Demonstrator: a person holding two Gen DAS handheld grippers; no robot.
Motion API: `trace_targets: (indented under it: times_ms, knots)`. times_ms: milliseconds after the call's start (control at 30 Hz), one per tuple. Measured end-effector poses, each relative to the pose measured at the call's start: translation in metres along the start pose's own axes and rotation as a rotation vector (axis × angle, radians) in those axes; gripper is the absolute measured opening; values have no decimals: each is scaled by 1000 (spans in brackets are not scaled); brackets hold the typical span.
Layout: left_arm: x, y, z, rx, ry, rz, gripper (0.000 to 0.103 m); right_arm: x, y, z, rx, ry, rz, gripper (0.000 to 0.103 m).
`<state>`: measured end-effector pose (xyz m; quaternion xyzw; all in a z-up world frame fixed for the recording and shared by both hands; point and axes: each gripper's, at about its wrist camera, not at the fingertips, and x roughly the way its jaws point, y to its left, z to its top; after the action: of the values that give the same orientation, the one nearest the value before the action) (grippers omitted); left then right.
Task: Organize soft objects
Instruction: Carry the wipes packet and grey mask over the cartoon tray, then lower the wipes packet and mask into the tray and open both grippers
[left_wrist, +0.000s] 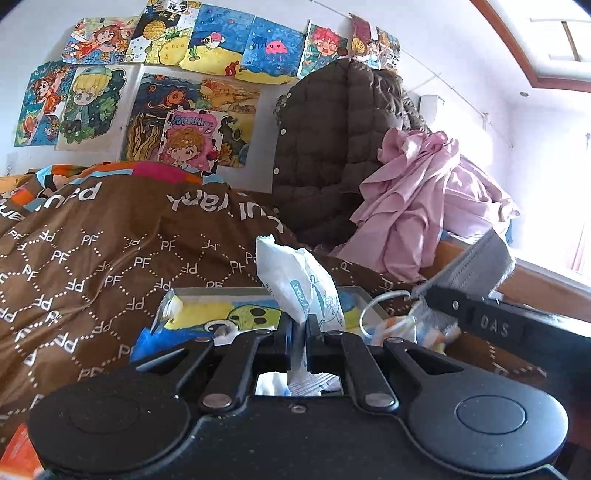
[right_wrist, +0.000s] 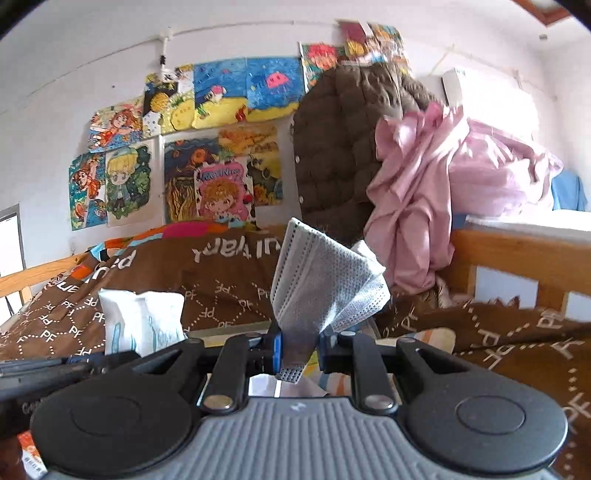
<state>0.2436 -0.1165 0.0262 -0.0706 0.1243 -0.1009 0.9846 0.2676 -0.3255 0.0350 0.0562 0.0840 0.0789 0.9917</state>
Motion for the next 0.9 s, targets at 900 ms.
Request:
trace_targets:
  times_ms: [900]
  knots:
    - [119,3,-16,-85,143,22,8,95,-42,-24,85,178,135,23]
